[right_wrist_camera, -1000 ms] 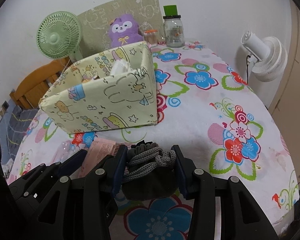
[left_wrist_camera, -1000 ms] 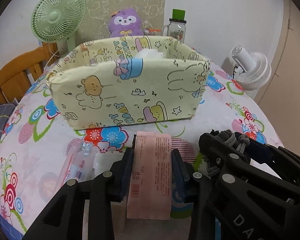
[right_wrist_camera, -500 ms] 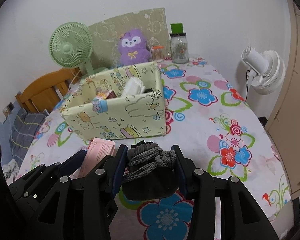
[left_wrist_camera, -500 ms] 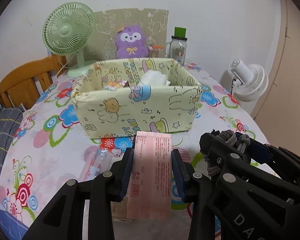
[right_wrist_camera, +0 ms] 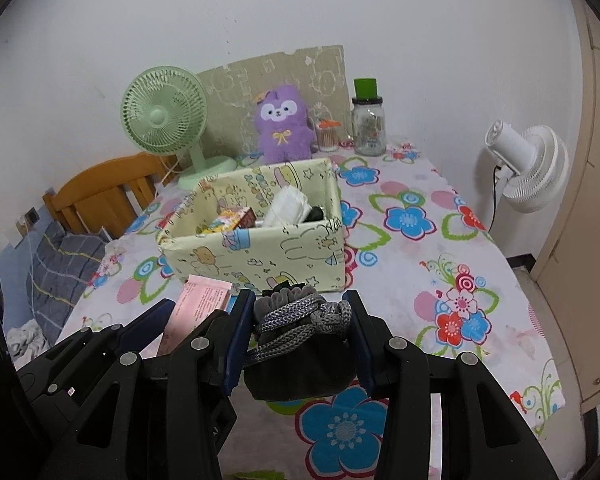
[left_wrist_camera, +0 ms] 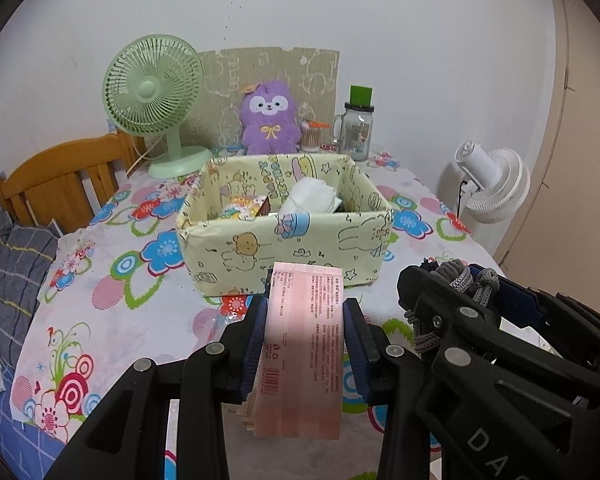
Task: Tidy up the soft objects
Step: 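Lift the pink packet with the left gripper while the right gripper carries the grey pouch toward the box, then lower the pink packet and grey pouch into the fabric box with both grippers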
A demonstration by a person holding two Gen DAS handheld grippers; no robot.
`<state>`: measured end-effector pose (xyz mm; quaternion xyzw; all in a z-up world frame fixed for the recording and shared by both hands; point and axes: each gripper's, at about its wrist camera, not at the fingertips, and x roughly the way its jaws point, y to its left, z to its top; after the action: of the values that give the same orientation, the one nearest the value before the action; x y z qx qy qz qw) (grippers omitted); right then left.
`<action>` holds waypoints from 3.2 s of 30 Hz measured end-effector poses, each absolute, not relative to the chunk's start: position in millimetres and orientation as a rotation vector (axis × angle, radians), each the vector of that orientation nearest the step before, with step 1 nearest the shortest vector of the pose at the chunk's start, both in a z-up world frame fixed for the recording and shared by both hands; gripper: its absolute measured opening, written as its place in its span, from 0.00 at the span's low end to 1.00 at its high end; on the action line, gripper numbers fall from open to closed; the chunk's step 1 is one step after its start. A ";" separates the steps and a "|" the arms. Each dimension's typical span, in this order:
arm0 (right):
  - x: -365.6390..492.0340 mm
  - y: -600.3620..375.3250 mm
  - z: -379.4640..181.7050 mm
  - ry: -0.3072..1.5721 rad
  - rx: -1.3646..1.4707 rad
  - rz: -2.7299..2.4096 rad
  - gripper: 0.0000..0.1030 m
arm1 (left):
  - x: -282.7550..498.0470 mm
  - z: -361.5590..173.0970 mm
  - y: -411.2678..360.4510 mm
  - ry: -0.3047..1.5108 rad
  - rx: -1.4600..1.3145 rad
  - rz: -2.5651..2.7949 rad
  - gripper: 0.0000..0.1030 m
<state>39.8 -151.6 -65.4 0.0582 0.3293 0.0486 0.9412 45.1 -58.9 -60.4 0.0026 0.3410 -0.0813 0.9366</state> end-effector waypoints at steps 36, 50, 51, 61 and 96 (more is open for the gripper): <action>39.0 -135.7 -6.8 0.569 0.088 0.143 0.47 | 44.9 -6.8 -42.5 0.589 0.001 -0.136 0.38; 67.6 -129.3 1.0 0.574 0.087 0.160 0.47 | 70.1 1.4 -37.0 0.588 -0.004 -0.123 0.38; 70.9 -128.5 1.2 0.574 0.087 0.162 0.47 | 72.5 1.8 -36.6 0.588 -0.004 -0.120 0.38; 99.8 -124.1 -0.3 0.587 0.083 0.175 0.47 | 94.7 2.1 -33.5 0.600 -0.001 -0.100 0.38; 201.2 -113.7 -28.7 0.645 0.048 0.205 0.47 | 183.3 -24.8 -26.4 0.662 0.008 -0.076 0.38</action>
<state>201.2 -113.7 -28.7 0.0235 0.3162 0.1005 0.9431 183.3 -26.4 -24.8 0.0041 0.3248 -0.0371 0.9450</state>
